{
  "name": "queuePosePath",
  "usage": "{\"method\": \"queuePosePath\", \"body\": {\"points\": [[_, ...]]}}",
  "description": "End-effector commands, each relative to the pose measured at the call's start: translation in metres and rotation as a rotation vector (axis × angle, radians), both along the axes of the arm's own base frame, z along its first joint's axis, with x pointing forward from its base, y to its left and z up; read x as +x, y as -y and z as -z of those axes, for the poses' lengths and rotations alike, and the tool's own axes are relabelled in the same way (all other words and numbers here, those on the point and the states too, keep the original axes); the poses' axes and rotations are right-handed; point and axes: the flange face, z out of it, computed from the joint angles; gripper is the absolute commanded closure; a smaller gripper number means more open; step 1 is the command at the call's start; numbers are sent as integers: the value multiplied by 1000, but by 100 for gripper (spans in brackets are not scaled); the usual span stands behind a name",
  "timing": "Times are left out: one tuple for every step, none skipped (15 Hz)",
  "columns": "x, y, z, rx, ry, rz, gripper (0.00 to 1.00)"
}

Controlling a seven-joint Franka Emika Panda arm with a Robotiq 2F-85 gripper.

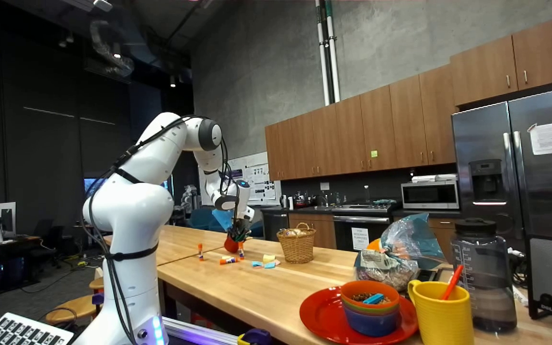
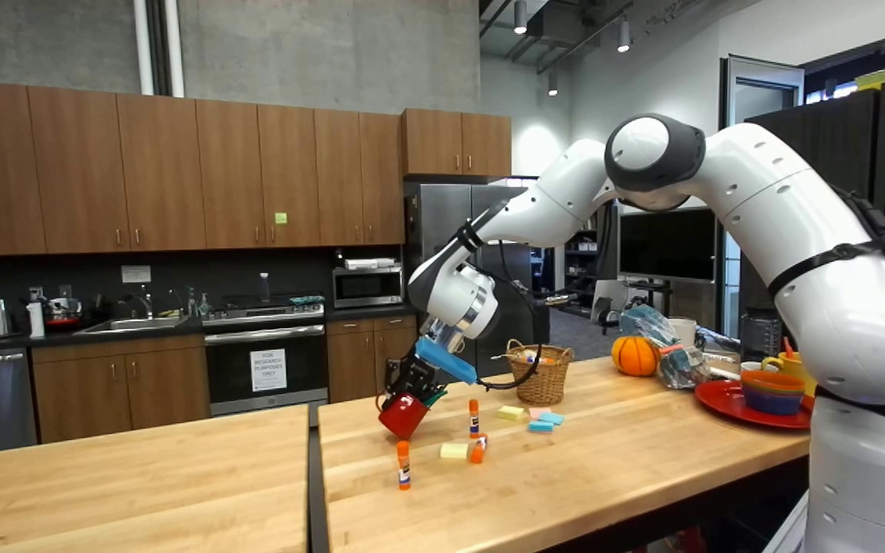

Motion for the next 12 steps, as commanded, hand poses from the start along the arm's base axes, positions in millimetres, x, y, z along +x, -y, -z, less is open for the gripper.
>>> {"method": "queuePosePath", "body": {"points": [[-8,9,11,-12,-6,-4,44],[-7,11,10,-16,-5,-5,38],[-7,11,7,-14,0,-4,33],[-6,11,4,-12,7,-9,26],[-6,11,2,-13,14,-14,21],[-5,10,-2,-15,21,-21,14],[-3,10,-7,-22,30,-28,8],[-2,11,-10,-35,35,-36,1],[-2,11,-13,-61,33,-49,1],[-2,13,-15,-84,31,-65,0],[-2,15,-16,-102,28,-77,0],[-1,17,-16,-115,25,-89,0]]}}
